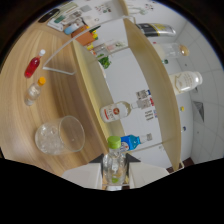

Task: Make me a cup of Vodka Sunrise.

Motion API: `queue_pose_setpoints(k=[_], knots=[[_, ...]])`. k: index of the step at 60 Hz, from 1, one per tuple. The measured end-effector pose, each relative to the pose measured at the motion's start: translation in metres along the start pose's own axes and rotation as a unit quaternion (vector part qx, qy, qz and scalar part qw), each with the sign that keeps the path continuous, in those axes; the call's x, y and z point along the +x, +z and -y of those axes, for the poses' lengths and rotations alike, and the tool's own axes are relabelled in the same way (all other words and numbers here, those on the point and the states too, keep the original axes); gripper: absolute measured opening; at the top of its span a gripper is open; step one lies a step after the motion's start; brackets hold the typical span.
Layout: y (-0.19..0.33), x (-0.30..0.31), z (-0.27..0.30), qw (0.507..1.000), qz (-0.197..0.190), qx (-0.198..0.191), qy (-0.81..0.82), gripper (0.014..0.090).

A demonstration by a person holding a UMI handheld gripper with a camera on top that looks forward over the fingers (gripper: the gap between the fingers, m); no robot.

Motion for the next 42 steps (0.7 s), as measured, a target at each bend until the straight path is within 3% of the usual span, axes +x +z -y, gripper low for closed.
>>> queue_pose_setpoints(k=[10,27,32,42], knots=[[0.005,0.004,0.012,0.975,-0.018,-0.005,-0.22,0.0353],[0.012,0.0,0.016,0.87,-0.009,-0.04,-0.492,0.0356],[0.013,-0.003,0.015,0.87,0.003,-0.04,-0.492,0.0353],[0.003,0.009,0.03,0.91,-0.008,-0.019,-0.415,0.0354]])
